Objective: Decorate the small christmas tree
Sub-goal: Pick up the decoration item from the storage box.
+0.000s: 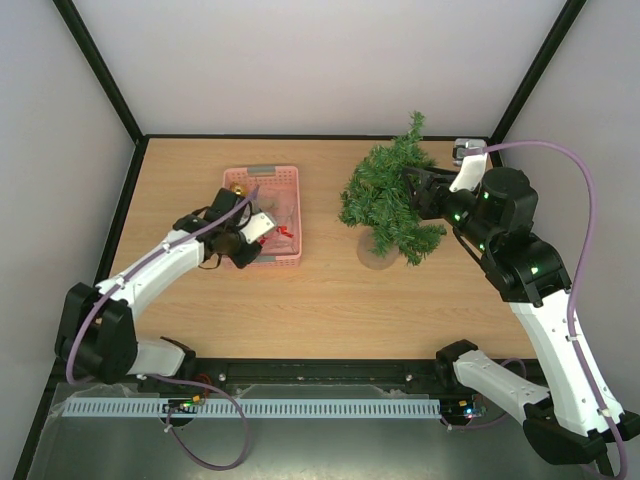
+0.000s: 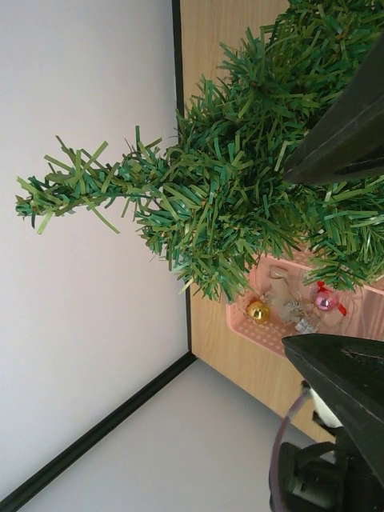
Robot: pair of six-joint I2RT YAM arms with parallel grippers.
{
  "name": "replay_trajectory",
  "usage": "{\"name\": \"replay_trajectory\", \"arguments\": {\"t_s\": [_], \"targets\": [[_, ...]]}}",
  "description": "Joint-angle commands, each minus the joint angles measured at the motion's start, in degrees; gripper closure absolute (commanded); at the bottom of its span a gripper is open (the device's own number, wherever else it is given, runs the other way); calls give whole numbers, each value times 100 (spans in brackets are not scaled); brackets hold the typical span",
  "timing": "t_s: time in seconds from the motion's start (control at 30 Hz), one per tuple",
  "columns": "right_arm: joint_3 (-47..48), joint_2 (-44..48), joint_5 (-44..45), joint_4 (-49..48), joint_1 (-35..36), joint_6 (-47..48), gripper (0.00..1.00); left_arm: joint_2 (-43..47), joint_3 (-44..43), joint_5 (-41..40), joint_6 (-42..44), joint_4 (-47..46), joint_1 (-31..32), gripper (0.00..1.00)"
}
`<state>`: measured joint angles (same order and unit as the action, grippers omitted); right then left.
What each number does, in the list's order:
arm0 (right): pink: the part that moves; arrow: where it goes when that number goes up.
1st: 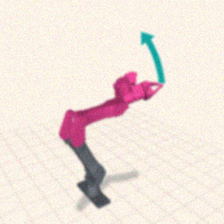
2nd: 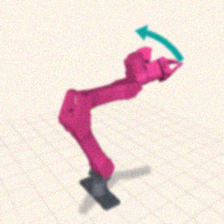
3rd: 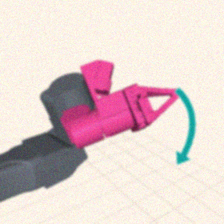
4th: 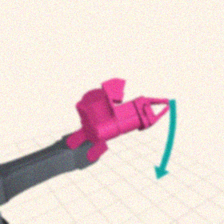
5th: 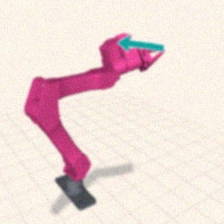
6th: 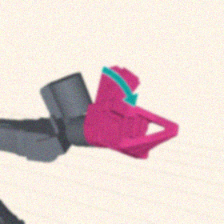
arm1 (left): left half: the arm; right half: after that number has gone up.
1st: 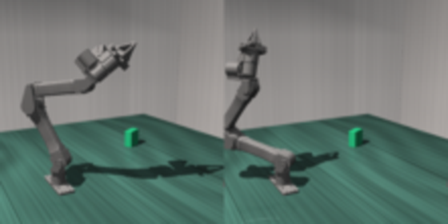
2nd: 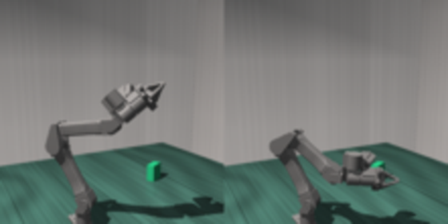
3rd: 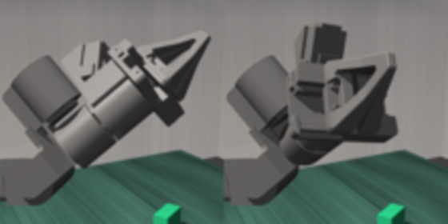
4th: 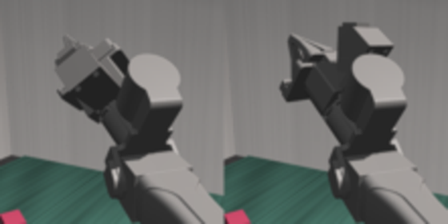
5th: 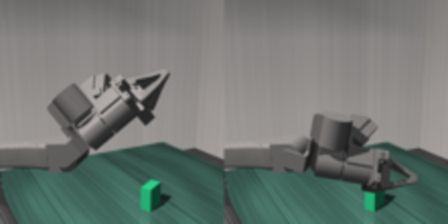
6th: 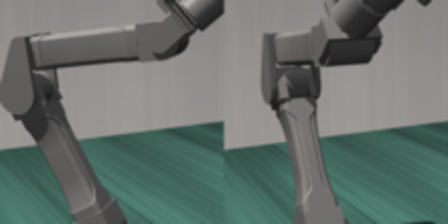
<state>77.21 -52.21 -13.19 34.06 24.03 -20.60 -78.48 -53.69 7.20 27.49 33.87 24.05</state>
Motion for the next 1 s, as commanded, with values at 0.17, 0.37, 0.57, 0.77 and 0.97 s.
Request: {"name": "replay_trajectory", "arguments": {"t_s": [0.17,0.37,0.57,0.77,0.97], "targets": [[64,147,72,16,14,30,50,-220,-714,-1651,-2698,-436,-261,55],[5,268,84,15,13,-38,50,-1640,-1366,-930,-3358,173,-435,51],[83,314,90,112,9,-14,50,-2099,-1371,-1835,-3798,56,-409,43],[53,316,74,96,12,36,50,-2342,-1470,-1969,-3781,-212,-403,41],[41,314,52,67,12,21,50,-2574,-1733,-1774,-3879,336,-167,44]]}}
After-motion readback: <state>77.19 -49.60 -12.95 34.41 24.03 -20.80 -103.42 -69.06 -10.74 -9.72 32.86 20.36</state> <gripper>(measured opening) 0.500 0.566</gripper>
